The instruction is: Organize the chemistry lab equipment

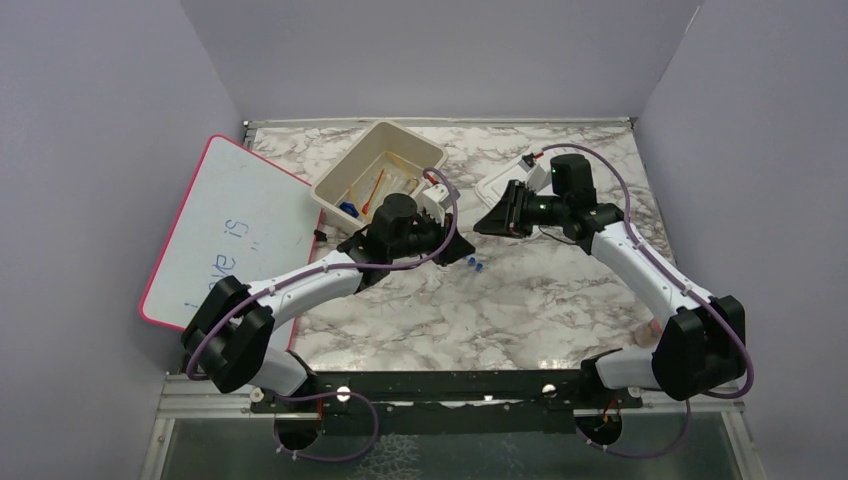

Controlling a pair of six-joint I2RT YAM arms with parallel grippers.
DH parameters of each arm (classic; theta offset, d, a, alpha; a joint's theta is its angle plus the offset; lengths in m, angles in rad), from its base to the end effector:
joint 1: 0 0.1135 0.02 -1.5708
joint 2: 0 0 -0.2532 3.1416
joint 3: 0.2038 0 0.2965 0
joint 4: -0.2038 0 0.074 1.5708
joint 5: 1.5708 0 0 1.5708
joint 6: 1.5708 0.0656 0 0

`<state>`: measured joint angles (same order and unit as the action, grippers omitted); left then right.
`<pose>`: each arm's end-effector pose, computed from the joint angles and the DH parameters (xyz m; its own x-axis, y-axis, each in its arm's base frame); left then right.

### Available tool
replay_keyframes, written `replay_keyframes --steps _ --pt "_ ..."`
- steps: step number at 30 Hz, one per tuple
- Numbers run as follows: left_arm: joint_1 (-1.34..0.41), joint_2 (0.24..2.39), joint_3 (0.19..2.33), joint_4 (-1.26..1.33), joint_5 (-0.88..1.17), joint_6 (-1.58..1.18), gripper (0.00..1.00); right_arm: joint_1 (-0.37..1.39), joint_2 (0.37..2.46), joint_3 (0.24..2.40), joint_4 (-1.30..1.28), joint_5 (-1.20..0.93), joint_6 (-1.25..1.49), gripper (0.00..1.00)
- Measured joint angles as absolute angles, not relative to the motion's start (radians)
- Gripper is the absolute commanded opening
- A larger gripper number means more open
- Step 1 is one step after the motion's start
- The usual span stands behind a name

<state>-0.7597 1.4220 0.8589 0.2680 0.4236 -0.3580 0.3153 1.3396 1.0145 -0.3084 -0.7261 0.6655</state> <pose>0.2628 -0.2868 0.2207 -0.5174 0.0509 -0.8542 0.7812 0.4356 -0.4472 0.3244 0.1516 0.2512 -0.9000 0.1921 -0.3913 -0.2351 0.5420 0.8068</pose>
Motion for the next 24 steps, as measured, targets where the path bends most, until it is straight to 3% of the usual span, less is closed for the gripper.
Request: replay_keyframes --steps 7,14,17,21,24 --pt "-0.76 1.421 0.859 0.268 0.439 -0.358 0.18 0.315 1.34 1.015 -0.295 -0.726 0.665 0.38" --pt "-0.76 1.421 0.859 0.267 0.445 -0.358 0.18 0.315 1.34 1.016 -0.287 -0.727 0.662 0.23" --pt "-0.76 1.42 0.859 0.266 0.444 -0.357 0.32 0.315 1.34 1.019 -0.287 -0.726 0.657 0.2" --pt "-0.761 1.409 0.859 0.255 0.417 -0.363 0.59 0.315 1.338 1.02 -0.288 -0.714 0.646 0.2" --pt "-0.76 1.398 0.859 0.233 0.374 -0.361 0.66 0.315 1.327 1.02 -0.293 -0.663 0.62 0.2"
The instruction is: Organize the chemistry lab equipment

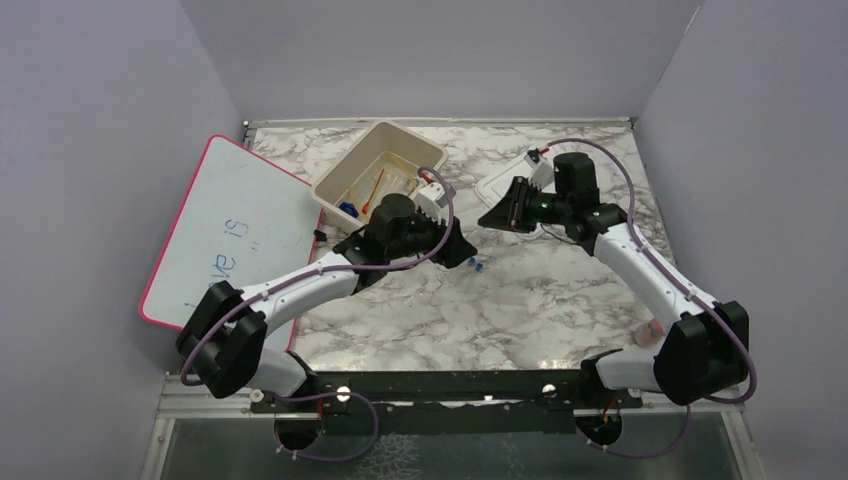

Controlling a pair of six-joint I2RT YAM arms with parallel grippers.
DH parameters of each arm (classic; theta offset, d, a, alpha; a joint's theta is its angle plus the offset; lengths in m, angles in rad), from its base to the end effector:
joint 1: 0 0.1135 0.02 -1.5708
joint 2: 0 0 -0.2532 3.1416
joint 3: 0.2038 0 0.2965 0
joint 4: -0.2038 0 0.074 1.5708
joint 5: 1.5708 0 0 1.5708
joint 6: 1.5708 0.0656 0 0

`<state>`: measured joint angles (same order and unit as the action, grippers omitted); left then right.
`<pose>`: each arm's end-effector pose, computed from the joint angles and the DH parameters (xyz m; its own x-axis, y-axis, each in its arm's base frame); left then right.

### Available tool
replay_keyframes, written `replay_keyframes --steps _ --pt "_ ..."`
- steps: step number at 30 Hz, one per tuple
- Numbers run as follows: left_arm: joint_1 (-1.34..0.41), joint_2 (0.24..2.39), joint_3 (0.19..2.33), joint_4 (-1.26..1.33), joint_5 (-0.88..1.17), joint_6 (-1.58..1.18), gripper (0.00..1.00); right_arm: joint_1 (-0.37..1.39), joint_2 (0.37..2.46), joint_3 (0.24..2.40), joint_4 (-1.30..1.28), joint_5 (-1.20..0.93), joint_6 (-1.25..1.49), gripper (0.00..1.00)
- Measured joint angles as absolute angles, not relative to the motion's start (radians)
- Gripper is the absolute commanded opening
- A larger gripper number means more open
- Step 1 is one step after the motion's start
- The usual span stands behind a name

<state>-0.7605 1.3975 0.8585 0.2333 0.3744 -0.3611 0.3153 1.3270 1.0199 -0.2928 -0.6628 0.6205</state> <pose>0.2625 -0.2828 0.2247 -0.5199 0.0408 -0.8533 0.7595 0.4792 -0.4399 0.3274 0.1493 0.2577 -0.8596 0.2017 -0.4695 -0.2796 0.5834 0.7626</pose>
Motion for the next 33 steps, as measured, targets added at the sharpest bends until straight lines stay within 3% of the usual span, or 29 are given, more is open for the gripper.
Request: replay_keyframes --steps 12,19,33 --pt "-0.756 1.301 0.954 0.012 0.084 -0.311 0.7 0.456 1.282 1.026 -0.344 -0.051 0.484 0.2" --pt "-0.754 1.267 0.906 0.005 0.055 -0.303 0.7 0.591 1.298 0.962 -0.291 0.29 0.436 0.19" --pt "-0.752 1.267 0.868 -0.026 -0.053 -0.303 0.7 0.695 1.381 0.882 -0.179 0.525 0.395 0.18"
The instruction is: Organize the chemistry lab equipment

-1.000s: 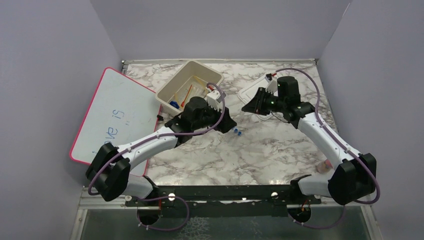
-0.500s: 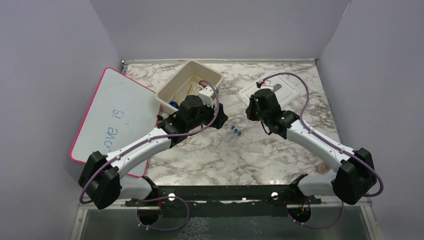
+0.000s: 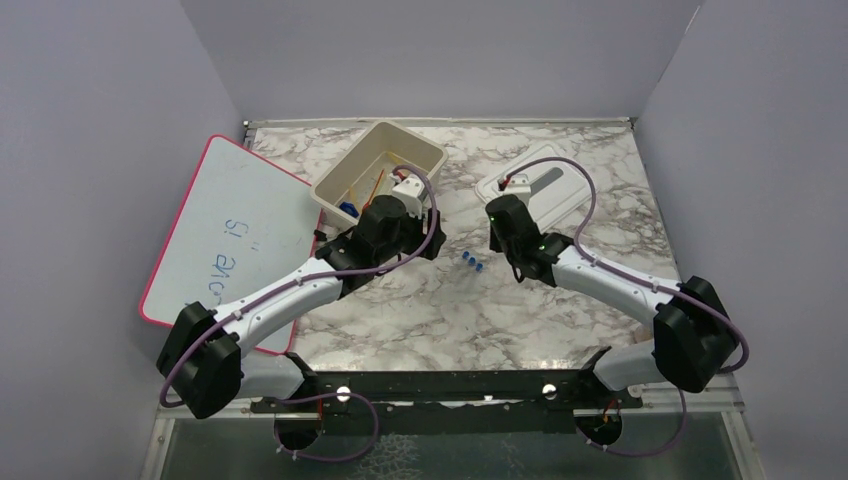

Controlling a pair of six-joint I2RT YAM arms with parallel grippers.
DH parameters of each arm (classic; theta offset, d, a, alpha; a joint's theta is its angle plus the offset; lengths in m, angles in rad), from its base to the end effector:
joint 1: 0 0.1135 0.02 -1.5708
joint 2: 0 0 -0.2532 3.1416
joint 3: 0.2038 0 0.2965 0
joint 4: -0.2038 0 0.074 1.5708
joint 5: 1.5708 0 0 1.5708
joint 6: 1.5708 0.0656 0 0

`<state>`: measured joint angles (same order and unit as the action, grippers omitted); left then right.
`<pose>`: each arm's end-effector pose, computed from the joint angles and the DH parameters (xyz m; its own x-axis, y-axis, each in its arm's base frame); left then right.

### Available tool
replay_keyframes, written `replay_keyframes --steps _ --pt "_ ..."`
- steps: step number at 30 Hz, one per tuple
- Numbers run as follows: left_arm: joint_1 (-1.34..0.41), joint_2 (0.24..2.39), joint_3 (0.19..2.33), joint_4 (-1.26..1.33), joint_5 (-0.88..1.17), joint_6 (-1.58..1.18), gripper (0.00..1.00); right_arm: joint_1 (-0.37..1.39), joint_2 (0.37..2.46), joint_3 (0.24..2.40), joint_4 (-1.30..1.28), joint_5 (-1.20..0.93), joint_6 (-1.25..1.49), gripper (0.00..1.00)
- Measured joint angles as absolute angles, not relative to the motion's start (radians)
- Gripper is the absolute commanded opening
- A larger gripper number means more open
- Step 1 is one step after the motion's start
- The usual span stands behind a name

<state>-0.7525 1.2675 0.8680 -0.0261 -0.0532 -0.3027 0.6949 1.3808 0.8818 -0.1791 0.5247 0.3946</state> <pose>0.2668 -0.2451 0.2399 -0.4806 0.0422 -0.8759 0.5279 0.8115 -0.2505 0.2958 0.2038 0.1938 -0.5427 -0.0192 -0.8397 -0.0497 0.9987 0.0093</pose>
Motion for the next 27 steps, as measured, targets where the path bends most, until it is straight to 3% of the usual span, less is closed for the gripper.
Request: replay_keyframes --steps 27 --pt "-0.752 1.251 0.854 -0.033 -0.073 -0.31 0.69 0.695 1.408 0.756 -0.056 0.561 0.428 0.18"
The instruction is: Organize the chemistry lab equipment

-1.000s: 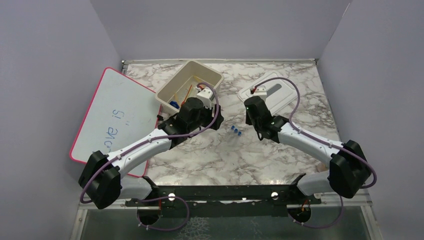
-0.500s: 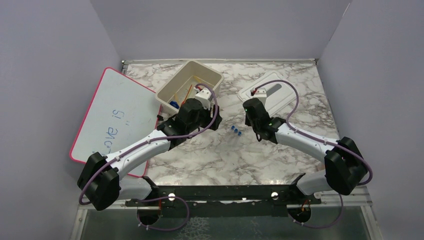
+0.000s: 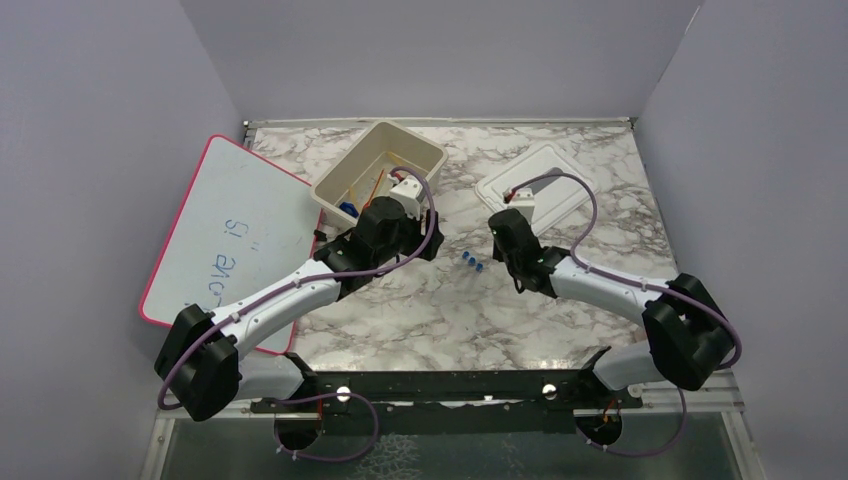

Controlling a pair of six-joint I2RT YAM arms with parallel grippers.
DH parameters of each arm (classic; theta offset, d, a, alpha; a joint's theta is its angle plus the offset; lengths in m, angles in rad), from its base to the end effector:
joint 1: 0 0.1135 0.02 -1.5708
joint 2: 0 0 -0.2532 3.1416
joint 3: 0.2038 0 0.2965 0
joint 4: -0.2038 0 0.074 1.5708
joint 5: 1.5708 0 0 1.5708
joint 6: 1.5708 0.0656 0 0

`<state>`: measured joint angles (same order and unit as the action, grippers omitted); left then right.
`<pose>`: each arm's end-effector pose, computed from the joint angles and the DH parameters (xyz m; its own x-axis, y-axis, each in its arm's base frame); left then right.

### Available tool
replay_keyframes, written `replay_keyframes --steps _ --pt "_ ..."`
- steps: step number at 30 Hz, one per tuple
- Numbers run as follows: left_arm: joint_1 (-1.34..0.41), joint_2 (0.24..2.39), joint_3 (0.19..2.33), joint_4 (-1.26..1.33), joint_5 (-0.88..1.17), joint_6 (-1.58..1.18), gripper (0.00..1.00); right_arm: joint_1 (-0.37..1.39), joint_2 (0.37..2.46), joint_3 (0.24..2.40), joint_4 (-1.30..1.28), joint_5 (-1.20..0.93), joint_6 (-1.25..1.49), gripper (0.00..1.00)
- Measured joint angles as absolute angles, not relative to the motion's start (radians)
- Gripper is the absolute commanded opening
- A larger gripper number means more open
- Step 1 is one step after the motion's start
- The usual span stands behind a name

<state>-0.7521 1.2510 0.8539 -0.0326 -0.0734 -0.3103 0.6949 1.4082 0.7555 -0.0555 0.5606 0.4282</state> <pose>0.2648 -0.2412 0.2388 -0.4829 0.0347 -0.8750 0.5096 0.8238 -0.2485 0.2870 0.1938 0.1504 -0.5509 -0.0014 -0.8346 -0.0037 1.0000 0.0008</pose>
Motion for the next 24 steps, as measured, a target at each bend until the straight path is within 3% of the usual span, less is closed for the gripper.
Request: replay_keyframes --steps 12,21,23,24 --pt "-0.752 1.212 0.813 -0.031 -0.072 -0.385 0.69 0.695 1.327 0.587 0.186 0.544 0.363 0.22" --pt "-0.752 1.192 0.782 -0.027 -0.072 -0.466 0.7 0.695 1.341 0.622 0.104 0.522 0.415 0.33" --pt "-0.752 1.183 0.768 -0.025 -0.072 -0.474 0.7 0.695 1.341 0.643 0.055 0.519 0.44 0.4" --pt "-0.752 1.176 0.759 -0.025 -0.072 -0.475 0.71 0.695 1.341 0.653 0.03 0.519 0.449 0.48"
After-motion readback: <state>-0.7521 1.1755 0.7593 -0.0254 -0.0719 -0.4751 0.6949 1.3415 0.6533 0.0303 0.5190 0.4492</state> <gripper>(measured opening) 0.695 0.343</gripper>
